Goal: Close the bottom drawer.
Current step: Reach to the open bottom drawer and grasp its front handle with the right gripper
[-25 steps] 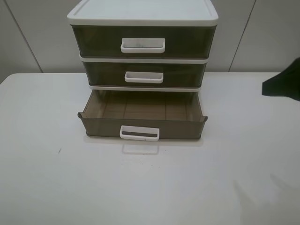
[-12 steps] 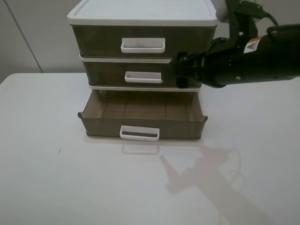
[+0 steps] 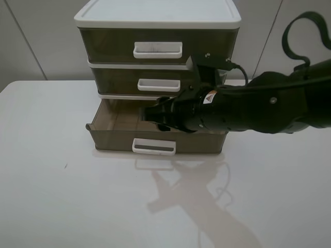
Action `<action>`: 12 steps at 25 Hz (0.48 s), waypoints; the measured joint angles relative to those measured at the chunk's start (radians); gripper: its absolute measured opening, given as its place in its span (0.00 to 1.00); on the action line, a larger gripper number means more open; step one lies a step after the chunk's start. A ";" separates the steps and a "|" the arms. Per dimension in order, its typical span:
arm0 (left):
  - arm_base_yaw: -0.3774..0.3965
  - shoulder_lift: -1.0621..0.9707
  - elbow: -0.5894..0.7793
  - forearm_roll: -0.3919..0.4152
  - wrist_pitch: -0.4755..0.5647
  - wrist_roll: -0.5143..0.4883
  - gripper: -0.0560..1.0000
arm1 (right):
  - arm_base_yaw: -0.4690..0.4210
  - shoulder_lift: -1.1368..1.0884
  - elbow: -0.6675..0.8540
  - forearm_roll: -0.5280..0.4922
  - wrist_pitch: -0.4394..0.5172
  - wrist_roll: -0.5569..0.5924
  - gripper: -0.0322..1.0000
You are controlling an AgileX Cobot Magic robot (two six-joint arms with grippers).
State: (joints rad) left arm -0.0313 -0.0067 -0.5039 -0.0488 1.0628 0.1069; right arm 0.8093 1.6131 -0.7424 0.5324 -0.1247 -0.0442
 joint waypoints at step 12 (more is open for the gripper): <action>0.000 0.000 0.000 0.000 0.000 0.000 0.73 | 0.062 0.066 0.050 0.008 -0.057 0.000 0.05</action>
State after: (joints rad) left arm -0.0313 -0.0067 -0.5039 -0.0488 1.0628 0.1069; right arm 0.8710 1.6787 -0.6928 0.5408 -0.1821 -0.0442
